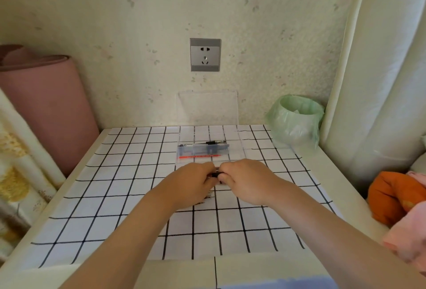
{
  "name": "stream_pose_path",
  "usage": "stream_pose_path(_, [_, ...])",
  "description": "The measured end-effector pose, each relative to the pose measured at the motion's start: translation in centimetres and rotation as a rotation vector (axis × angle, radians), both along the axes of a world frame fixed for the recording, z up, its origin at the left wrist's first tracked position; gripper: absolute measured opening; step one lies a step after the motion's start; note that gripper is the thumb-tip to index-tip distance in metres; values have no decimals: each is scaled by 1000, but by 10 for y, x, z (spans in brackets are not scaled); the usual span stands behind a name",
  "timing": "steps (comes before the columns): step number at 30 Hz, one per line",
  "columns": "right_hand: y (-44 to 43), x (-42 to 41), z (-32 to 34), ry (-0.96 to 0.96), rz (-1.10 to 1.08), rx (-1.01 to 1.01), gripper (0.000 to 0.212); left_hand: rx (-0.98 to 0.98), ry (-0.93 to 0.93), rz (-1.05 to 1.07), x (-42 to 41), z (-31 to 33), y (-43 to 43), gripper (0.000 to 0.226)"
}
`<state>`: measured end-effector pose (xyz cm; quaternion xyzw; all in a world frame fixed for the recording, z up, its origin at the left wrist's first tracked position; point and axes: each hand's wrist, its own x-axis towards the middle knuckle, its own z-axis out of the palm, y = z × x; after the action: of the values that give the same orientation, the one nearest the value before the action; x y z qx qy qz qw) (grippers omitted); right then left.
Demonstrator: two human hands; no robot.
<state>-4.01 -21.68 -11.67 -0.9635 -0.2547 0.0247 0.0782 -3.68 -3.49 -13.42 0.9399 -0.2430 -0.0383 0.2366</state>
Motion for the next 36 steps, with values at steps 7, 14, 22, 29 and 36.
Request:
stream_pose_path(7, [1,-6,-5,17,8,-63,28,10,35,-54,0,-2,-3,21])
stream_pose_path(14, [0,-3,0,40,41,-10,27,12,46,-32,-1,5,6,19])
stream_pose_path(22, [-12,-2,-8,216,-120,-149,23,121,8,48,-1,-3,1,21])
stream_pose_path(29, [-28,0,-12,222,-171,-54,29,139,-59,51,-1,-2,0,24])
stream_pose_path(36, [-31,1,-14,250,-167,59,37,143,-49,67,-1,-1,-3,22])
